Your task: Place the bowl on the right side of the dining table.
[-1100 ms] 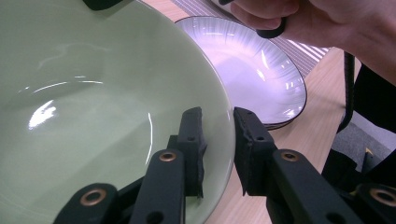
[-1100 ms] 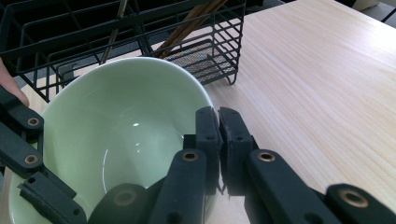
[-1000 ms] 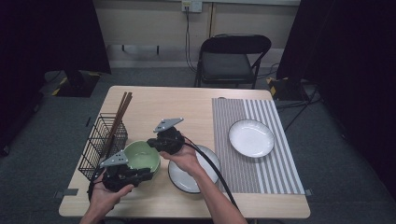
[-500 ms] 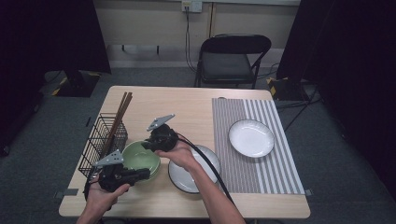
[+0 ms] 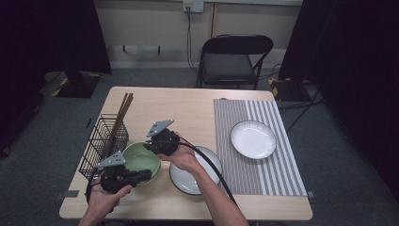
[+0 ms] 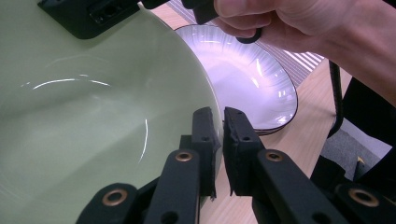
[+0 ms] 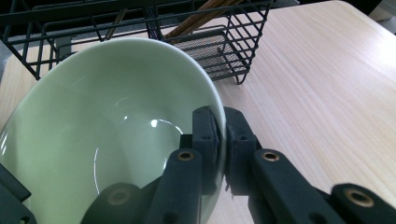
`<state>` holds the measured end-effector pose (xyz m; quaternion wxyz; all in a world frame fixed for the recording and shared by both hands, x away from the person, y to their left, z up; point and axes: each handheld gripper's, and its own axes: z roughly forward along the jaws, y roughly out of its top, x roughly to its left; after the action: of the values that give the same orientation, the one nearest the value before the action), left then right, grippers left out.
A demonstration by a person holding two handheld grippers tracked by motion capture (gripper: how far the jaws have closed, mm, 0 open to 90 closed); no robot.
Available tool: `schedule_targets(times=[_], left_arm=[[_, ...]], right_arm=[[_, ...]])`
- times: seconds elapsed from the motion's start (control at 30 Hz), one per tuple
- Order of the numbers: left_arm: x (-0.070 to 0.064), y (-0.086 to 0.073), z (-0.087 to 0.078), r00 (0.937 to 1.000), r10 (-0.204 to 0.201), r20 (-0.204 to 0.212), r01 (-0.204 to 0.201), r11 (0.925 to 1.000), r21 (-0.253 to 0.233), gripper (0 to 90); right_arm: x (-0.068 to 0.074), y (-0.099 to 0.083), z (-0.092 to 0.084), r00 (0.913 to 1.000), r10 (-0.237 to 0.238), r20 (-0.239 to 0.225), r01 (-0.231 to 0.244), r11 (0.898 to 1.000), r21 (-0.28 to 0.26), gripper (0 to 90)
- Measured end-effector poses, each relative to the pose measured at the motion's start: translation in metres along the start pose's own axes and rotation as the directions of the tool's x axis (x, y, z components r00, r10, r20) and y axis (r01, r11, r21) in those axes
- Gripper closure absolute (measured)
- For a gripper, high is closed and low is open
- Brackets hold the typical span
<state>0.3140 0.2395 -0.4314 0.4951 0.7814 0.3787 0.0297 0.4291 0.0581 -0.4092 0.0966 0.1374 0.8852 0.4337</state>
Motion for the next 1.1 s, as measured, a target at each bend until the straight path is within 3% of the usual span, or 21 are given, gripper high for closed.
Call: schedule_targets(times=[0.43,0.57,0.77,0.87,1.1], left_arm=[[0.001,-0.001,0.002,1.0000,-0.006,-0.004,0.006,0.9999,-0.011,83.5],[0.001,-0.001,0.003,0.9999,-0.009,-0.006,0.009,0.9999,-0.010,83.6],[0.002,-0.001,0.003,0.9999,-0.009,-0.004,0.009,0.9999,-0.005,83.5],[0.001,-0.001,0.003,1.0000,-0.008,-0.005,0.008,0.9999,-0.006,83.5],[0.002,-0.001,0.003,1.0000,-0.006,-0.004,0.006,1.0000,-0.002,83.5]], right_arm=[[0.010,0.006,-0.007,0.9955,-0.063,0.071,0.062,0.998,0.018,85.4],[0.008,0.007,-0.007,0.9968,-0.060,0.054,0.058,0.998,0.023,85.2],[-0.002,0.007,0.000,1.0000,-0.007,-0.004,0.007,0.999,0.045,83.7],[-0.001,0.007,0.007,1.0000,-0.001,-0.004,0.001,0.998,0.065,82.4],[0.000,0.008,0.010,0.9989,-0.046,-0.011,0.047,0.997,0.061,83.5]])
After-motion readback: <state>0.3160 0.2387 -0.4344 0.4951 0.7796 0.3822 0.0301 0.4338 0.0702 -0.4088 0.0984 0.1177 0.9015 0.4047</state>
